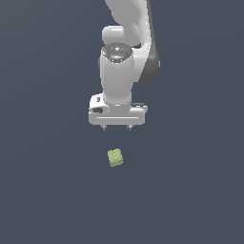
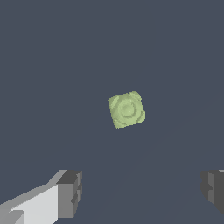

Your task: Pick up the object and move it to a goal position.

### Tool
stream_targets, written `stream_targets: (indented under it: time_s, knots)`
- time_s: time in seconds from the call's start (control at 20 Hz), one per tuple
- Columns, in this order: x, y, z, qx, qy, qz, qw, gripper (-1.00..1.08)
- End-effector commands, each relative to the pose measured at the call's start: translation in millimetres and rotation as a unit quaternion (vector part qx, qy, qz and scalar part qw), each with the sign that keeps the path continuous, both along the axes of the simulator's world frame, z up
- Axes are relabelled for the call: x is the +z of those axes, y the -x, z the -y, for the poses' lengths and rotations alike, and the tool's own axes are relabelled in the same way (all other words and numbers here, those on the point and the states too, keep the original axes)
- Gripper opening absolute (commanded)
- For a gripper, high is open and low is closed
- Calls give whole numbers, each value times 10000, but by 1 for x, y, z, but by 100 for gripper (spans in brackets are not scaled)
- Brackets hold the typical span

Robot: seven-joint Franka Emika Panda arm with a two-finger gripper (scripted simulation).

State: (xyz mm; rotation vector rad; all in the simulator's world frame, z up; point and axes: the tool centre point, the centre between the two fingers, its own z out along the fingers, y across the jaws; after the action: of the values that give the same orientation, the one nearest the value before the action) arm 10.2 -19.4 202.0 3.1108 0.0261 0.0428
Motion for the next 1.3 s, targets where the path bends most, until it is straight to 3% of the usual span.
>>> stream_targets:
  time_s: [0.0,1.25]
  knots:
    - [-2,-1,0,20,0,-6,10000,100]
    - [-109,-54,12,1291,-122,-155,9914,100]
